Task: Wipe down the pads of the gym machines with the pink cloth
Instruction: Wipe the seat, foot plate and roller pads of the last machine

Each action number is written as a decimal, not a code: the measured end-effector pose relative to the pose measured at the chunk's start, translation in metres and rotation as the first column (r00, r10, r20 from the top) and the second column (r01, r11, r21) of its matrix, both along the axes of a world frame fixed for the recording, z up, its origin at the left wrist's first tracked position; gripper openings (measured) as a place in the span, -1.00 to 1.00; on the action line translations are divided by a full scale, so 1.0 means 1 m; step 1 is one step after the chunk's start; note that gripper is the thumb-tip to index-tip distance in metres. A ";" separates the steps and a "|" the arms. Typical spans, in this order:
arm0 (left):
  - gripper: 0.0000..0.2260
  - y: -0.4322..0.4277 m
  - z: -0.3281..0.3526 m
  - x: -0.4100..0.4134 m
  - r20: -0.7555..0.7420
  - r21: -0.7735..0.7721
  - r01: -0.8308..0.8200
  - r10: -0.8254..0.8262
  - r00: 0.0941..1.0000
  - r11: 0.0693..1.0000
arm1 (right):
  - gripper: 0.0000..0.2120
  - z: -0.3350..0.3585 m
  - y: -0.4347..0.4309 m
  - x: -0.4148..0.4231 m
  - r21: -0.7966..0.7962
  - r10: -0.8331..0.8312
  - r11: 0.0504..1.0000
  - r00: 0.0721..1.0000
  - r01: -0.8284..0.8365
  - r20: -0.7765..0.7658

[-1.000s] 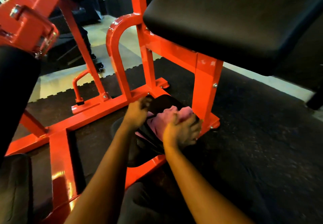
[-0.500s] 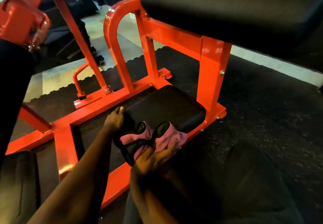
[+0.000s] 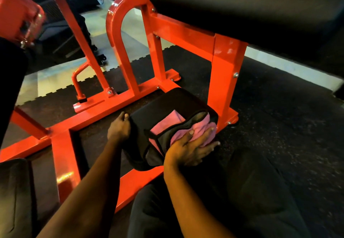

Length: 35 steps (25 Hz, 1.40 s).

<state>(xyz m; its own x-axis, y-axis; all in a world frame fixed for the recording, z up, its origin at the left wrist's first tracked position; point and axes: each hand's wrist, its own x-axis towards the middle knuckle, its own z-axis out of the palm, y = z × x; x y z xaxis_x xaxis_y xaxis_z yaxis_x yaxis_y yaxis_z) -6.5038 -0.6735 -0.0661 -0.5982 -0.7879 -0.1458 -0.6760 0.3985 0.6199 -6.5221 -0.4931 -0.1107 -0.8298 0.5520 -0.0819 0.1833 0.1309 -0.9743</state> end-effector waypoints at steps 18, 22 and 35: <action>-0.62 0.021 0.012 -0.002 0.042 -0.036 -0.150 0.151 0.988 0.988 | -0.59 0.020 0.081 -0.154 -0.251 0.386 0.900 0.918 -0.355 0.087; -0.62 0.023 0.013 -0.001 0.013 -0.029 -0.138 0.138 0.990 0.990 | -0.41 0.021 0.071 -0.109 0.012 0.295 0.955 0.955 -0.295 -0.005; -0.60 0.015 -0.001 -0.004 -0.051 -0.046 -0.176 0.174 0.983 0.983 | -0.57 0.054 0.062 -0.238 0.005 0.744 0.562 0.508 -0.827 0.434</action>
<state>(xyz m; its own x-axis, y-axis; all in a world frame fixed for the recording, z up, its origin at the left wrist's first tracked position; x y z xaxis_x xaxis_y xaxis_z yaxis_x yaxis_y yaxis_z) -6.5080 -0.6584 -0.0673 -0.4556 -0.8867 -0.0784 -0.7089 0.3081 0.6345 -6.7597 -0.4311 -0.0571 -0.8586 -0.2776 -0.4311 0.2189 0.5618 -0.7978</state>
